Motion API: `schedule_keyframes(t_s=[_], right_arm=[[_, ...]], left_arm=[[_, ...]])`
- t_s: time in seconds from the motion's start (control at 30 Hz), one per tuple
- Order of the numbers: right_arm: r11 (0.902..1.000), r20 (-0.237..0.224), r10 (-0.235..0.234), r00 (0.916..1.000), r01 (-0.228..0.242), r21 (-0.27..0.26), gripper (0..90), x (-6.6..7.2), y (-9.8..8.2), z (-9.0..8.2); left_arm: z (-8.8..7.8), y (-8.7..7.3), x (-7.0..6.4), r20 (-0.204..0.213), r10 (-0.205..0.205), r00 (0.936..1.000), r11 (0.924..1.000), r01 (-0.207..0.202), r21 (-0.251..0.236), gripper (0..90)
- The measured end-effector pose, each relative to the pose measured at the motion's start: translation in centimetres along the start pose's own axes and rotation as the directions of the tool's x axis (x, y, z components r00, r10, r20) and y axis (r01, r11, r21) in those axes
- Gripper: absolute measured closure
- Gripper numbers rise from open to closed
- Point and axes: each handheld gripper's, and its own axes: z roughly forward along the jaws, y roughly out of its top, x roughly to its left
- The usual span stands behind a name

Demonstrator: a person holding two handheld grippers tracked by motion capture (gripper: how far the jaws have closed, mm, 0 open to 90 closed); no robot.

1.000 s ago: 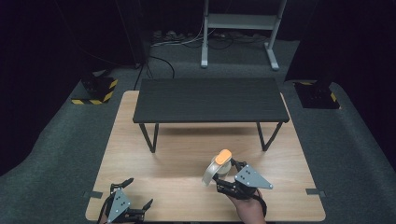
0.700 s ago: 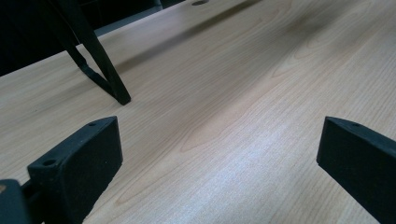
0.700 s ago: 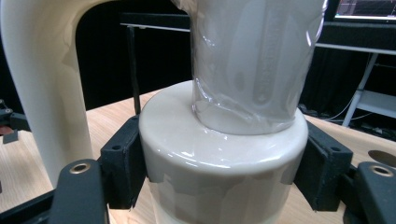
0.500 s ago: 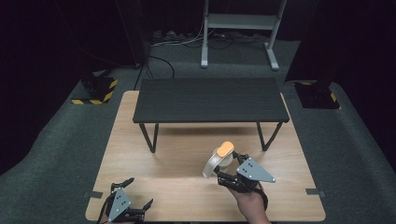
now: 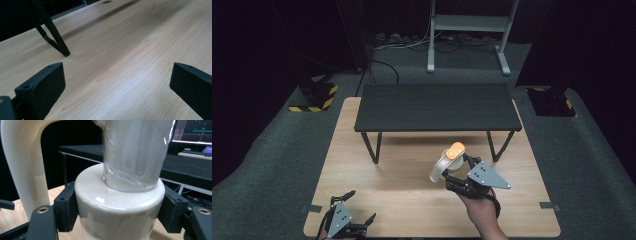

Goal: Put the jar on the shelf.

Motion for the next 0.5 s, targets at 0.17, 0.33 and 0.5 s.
schedule_keyframes(t_s=[0.17, 0.33, 0.5], right_arm=[[0.9999, 0.007, -0.008, 0.9999, 0.008, -0.014, 29.0, -0.3, 0.7, 0.0], [0.9997, 0.014, -0.009, 0.9999, 0.009, -0.025, 28.9, -0.5, 1.4, 0.1], [0.9993, 0.022, -0.013, 0.9997, 0.014, -0.035, 29.0, -0.7, 2.2, 0.1]], left_arm=[[0.0, 0.0, -0.1, 0.002, 0.003, 1.0, 1.0, -0.003, 0.002, 0.7], [0.0, 0.0, 0.0, 0.005, -0.001, 1.0, 1.0, 0.001, 0.005, 0.7], [0.0, 0.0, 0.0, 0.007, 0.001, 1.0, 1.0, -0.001, 0.003, 0.6]])
